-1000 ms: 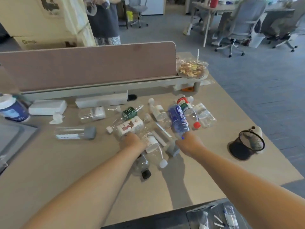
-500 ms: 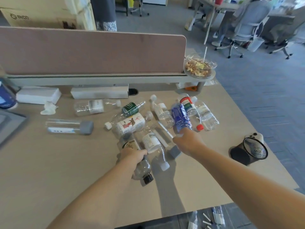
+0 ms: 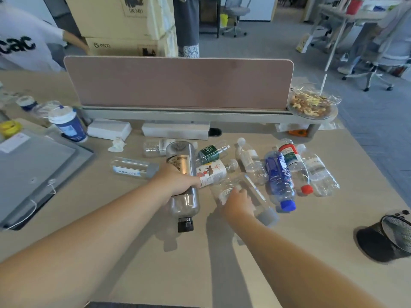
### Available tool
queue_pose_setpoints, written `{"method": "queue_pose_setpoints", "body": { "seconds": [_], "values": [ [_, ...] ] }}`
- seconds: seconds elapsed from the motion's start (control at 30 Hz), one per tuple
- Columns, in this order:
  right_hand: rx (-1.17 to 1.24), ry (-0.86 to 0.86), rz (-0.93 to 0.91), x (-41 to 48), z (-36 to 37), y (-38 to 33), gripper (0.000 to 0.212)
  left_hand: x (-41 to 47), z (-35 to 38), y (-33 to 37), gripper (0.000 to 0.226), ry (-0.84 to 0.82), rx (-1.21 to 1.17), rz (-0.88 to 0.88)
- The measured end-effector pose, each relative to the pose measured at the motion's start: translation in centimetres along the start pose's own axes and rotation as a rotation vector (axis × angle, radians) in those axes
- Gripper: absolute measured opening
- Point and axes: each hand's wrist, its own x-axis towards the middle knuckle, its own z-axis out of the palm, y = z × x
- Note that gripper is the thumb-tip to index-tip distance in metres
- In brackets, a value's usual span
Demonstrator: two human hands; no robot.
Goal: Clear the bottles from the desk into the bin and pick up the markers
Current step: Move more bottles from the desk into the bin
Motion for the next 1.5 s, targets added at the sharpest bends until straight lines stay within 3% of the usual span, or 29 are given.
{"method": "queue_pose_setpoints", "body": {
  "seconds": [0.27,0.37,0.5,0.7,0.97,1.2,1.33,1.5],
  "values": [
    [0.166,-0.062,0.102,0.2,4.7,0.3,0.070,0.3,-1.2,-0.9,0.042,-0.033,0.012,-0.064],
    [0.216,0.004,0.089,0.0,1.6,0.9,0.073,-0.1,-0.4,0.7,0.029,-0.055,0.034,-0.054],
    [0.256,0.137,0.115,-0.9,-5.5,3.9,0.077,-1.3,2.5,5.3,0.030,-0.093,0.044,0.044],
    [0.407,0.417,0.300,-6.5,-16.4,16.2,0.062,-7.7,12.6,14.5,0.068,-0.283,0.124,0.282],
    [0.552,0.746,0.801,-24.0,-20.0,37.5,0.057,-25.7,31.9,19.8,0.078,-0.713,0.290,0.556],
    [0.746,0.827,1.297,-43.7,-9.7,50.7,0.063,-43.6,46.2,11.2,0.064,-1.073,0.621,0.662],
    [0.881,0.812,1.512,-51.4,-1.1,54.2,0.064,-49.0,53.2,2.3,0.086,-1.108,0.816,0.730],
    [0.960,0.629,1.598,-55.8,8.4,59.7,0.068,-51.7,60.1,-7.5,0.103,-1.062,1.010,0.654]
  ]
}}
